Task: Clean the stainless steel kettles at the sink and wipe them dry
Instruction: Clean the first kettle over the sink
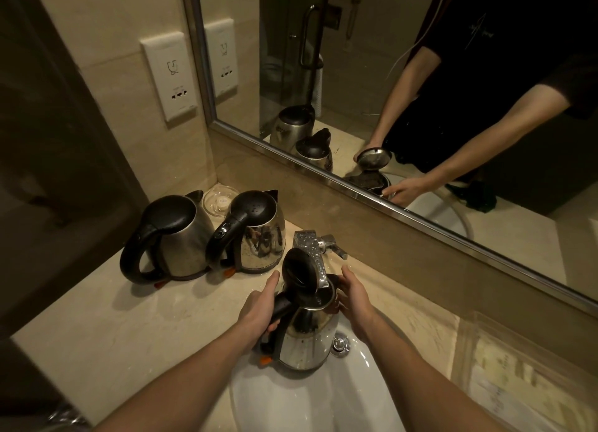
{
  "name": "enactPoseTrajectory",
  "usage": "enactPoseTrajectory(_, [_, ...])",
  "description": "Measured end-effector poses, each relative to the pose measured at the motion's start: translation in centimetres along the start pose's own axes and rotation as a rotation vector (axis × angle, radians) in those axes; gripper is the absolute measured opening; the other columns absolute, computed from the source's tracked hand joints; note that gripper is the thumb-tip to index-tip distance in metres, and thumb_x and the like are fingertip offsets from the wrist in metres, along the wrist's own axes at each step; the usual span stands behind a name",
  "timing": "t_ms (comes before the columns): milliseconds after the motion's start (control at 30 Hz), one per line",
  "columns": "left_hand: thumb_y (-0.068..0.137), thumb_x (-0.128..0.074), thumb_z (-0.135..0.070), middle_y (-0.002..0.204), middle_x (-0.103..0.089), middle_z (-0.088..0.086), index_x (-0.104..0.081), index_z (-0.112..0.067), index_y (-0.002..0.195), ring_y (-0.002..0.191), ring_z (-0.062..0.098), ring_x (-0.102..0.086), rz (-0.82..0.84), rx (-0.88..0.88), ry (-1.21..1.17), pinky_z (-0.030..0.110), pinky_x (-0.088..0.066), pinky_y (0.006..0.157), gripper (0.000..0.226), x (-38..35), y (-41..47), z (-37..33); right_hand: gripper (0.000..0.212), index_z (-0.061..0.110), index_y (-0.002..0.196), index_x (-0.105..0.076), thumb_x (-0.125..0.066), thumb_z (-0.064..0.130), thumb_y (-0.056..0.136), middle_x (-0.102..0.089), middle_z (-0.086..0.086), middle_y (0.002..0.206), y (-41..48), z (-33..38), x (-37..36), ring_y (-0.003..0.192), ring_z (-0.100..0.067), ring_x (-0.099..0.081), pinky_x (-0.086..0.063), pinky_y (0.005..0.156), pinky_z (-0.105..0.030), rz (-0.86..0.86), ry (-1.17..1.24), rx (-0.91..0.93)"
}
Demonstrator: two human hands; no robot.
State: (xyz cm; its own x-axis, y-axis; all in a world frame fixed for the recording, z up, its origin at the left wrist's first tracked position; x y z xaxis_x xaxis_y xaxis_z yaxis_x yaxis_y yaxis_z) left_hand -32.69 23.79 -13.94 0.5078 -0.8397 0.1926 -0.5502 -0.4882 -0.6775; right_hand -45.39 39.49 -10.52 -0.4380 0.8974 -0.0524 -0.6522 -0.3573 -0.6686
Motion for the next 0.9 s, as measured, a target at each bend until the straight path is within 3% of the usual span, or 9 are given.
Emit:
enactPoseTrajectory(267, [0.089,-0.03,-0.08,0.043,-0.05,0.001,-0.058,-0.012,0.069,0.035,0.013,-0.048,0.007,0.0,0.009,0.028,-0.043,0.053,0.076,-0.03,-0.17,-0.17,0.046,0.02,0.091,-0.066,-0.038,0.056,0.094,-0.07,0.009,0.083,0.04,0.12,-0.02,0.085,-0.01,-0.059,-0.04,0.062,-0.025,-0.009,-0.007,0.002])
enactPoseTrajectory(400, [0.09,-0.029,-0.078,0.045,-0.051,0.002,-0.056,-0.013,0.065,0.036,0.014,-0.048,0.0,-0.005,0.02,0.029,-0.044,0.056,0.075,0.0,-0.25,-0.27,0.045,0.021,0.088,-0.065,-0.038,0.056,0.094,-0.071,0.012,0.07,0.19,0.04,0.11,0.082,-0.009,-0.059,-0.04,0.061,-0.025,-0.001,-0.011,0.012])
enactPoseTrajectory(533, [0.091,-0.029,-0.078,0.045,-0.051,0.002,-0.053,-0.012,0.064,0.036,0.014,-0.048,-0.015,-0.005,0.028,0.029,-0.044,0.056,0.074,-0.01,-0.33,-0.35,0.044,0.02,0.09,-0.064,-0.038,0.055,0.095,-0.067,0.007,0.085,0.22,0.03,0.09,0.083,-0.01,-0.058,-0.042,0.063,-0.026,0.008,-0.016,0.015])
enactPoseTrajectory(700, [0.091,-0.03,-0.077,0.052,-0.051,0.003,-0.055,-0.01,0.077,0.04,0.013,-0.048,-0.021,0.013,0.02,0.025,-0.041,0.05,0.073,-0.08,-0.41,-0.3,0.045,0.02,0.089,-0.065,-0.037,0.055,0.095,-0.067,0.01,0.077,0.21,-0.07,0.26,0.078,-0.008,-0.059,-0.044,0.062,-0.022,0.002,-0.018,0.022])
enactPoseTrajectory(900, [0.091,-0.027,-0.077,0.048,-0.05,0.001,-0.053,-0.013,0.07,0.037,0.012,-0.047,-0.013,0.0,-0.008,0.025,-0.04,0.048,0.073,-0.31,-0.55,-0.4,0.057,0.02,0.086,-0.067,-0.03,0.063,0.094,-0.07,0.015,0.067,0.01,0.13,0.43,0.075,-0.005,-0.06,-0.042,0.061,-0.023,-0.003,-0.036,0.038])
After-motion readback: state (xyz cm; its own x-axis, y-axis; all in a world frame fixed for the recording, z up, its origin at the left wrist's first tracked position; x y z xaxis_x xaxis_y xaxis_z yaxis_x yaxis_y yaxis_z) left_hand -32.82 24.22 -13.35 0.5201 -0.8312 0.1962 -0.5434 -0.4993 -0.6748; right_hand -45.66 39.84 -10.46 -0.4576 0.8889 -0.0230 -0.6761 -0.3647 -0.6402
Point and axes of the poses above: each hand's wrist, its own y-axis towards the middle knuckle, its own x-axis out of the back of the hand, z = x × y, the point moved 6 cm from there along y, towards the middle knuckle
